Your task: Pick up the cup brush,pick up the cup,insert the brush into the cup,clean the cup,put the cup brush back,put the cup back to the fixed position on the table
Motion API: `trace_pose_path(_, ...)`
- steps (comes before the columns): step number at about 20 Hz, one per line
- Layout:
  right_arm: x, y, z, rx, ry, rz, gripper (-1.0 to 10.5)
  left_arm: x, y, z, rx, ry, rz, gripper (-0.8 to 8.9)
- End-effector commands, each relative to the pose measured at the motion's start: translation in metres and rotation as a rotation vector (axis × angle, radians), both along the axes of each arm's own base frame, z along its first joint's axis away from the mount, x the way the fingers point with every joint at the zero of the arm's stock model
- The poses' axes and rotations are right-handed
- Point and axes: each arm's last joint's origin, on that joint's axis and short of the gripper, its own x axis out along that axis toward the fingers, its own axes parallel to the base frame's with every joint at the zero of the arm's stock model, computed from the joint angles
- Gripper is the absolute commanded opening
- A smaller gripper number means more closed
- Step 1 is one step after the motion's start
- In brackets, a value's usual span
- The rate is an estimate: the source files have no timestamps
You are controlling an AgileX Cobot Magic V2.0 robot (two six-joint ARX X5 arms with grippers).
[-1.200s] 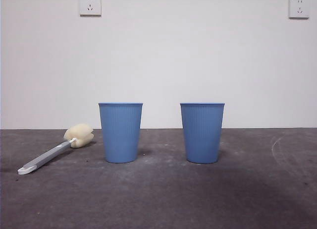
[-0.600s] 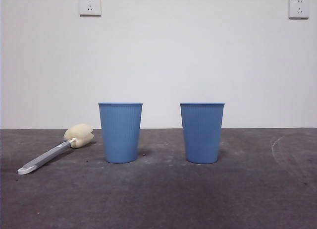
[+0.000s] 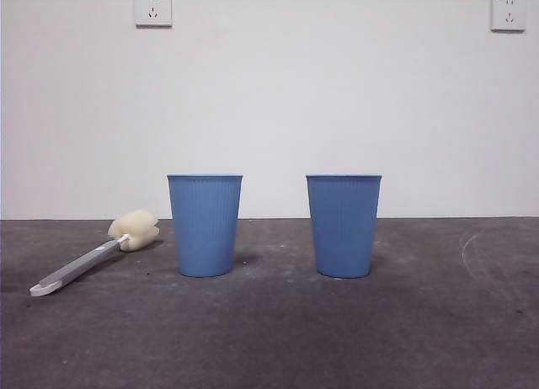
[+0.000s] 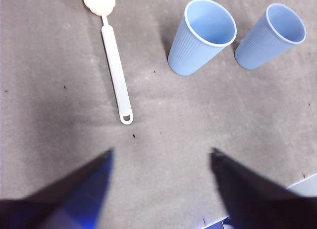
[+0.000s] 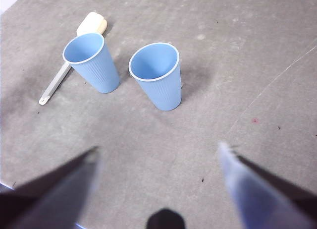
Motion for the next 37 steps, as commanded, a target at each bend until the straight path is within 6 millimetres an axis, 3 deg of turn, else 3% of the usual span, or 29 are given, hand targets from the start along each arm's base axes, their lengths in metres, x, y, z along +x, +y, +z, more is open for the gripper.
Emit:
trace_pose_path(1,0.000,0.000,0.002,-0.006,-0.014,0.009,5.4,0.008,-0.001,-0.002,0.008,0.007,-0.024,6.53)
trace_pose_path(8,0.007,0.000,-0.001,-0.005,0.020,0.011,5.4,0.066,-0.016,-0.029,0.138,0.106,-0.035,6.51)
trace_pose_path(15,0.015,0.001,-0.005,0.006,0.067,0.024,5.4,0.132,-0.047,-0.079,0.266,0.148,-0.033,6.46)
trace_pose_path(18,0.014,0.001,-0.006,0.005,0.075,0.025,5.4,0.153,-0.055,-0.104,0.280,0.167,-0.037,5.88)
trace_pose_path(21,0.014,0.001,-0.006,0.005,0.076,0.025,5.4,0.167,-0.058,-0.125,0.269,0.194,-0.019,5.88)
trace_pose_path(28,0.015,0.001,-0.006,0.005,0.069,0.024,5.4,0.178,-0.062,-0.157,0.256,0.283,0.012,5.80)
trace_pose_path(34,0.016,0.001,-0.006,0.003,0.070,0.022,5.4,0.175,-0.066,-0.159,0.262,0.308,-0.002,1.03)
trace_pose_path(37,0.018,0.001,-0.006,0.003,0.072,0.022,5.4,0.174,-0.067,-0.158,0.265,0.316,-0.009,0.17)
